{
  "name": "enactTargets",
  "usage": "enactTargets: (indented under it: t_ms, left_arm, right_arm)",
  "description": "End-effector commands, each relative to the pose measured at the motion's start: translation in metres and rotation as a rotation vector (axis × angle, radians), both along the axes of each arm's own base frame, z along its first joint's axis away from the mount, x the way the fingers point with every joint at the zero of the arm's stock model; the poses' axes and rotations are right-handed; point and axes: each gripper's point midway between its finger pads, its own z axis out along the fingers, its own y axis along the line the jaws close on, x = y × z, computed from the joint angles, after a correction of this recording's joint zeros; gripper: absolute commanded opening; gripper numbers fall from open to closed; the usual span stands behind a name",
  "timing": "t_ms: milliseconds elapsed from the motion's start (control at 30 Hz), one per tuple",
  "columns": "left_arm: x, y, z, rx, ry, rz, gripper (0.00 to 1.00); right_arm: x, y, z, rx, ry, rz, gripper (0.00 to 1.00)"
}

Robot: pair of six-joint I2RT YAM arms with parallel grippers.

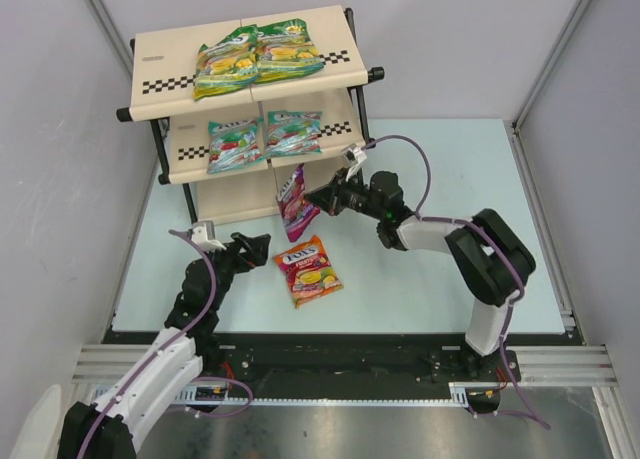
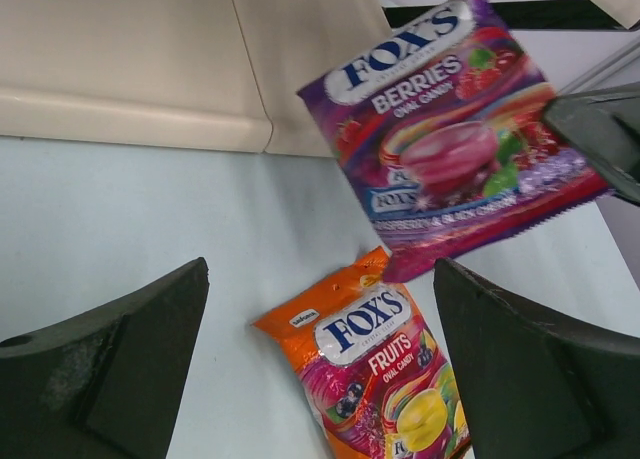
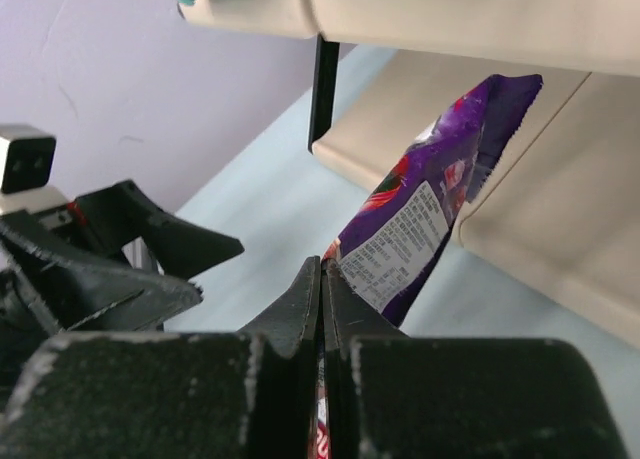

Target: Place and organize the candy bags onto the shelf

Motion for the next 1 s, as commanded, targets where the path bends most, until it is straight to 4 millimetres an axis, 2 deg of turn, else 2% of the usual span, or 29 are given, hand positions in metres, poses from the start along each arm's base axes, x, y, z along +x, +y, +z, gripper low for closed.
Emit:
enactTargets:
  t_ms: [0, 33, 133, 167, 200, 467, 733, 967]
  left_arm:
    - [0.001, 0.003, 0.005, -0.022, -0.027, 0.024, 0.99]
    - [0.001, 0.004, 0.005, -0.019, -0.028, 0.028, 0.99]
    - [0.001, 0.004, 0.004, -0.013, -0.027, 0.03, 0.99]
    - [0.001, 0.004, 0.004, -0.012, -0.028, 0.03, 0.99]
    - [0.002, 0.004, 0.004, -0.012, -0.029, 0.03, 0.99]
    - [0.002, 0.006, 0.006, -0.006, -0.039, 0.037, 0.99]
    - [0.003, 0.007, 0.01, -0.005, -0.048, 0.041, 0.99]
    - [0.002, 0.009, 0.009, 0.01, -0.045, 0.049, 0.99]
  right_arm:
    - [0.03, 0.011, 0.026, 0.149, -0.05, -0.014, 0.0]
    - [0.036, 0.013, 0.014, 0.151, -0.032, -0.018, 0.0]
    - [0.049, 0.018, 0.018, 0.202, -0.025, -0.021, 0.0]
    - [0.055, 0.019, 0.007, 0.202, -0.005, -0.03, 0.0]
    - [0.059, 0.019, 0.012, 0.224, -0.005, -0.034, 0.0]
    - [0.084, 0.011, -0.007, 0.238, 0.056, -0.153, 0.0]
    - [0.103, 0.004, -0.043, 0.206, 0.198, -0.3, 0.0]
    - [0.117, -0.011, -0.074, 0.136, 0.296, -0.45, 0.0]
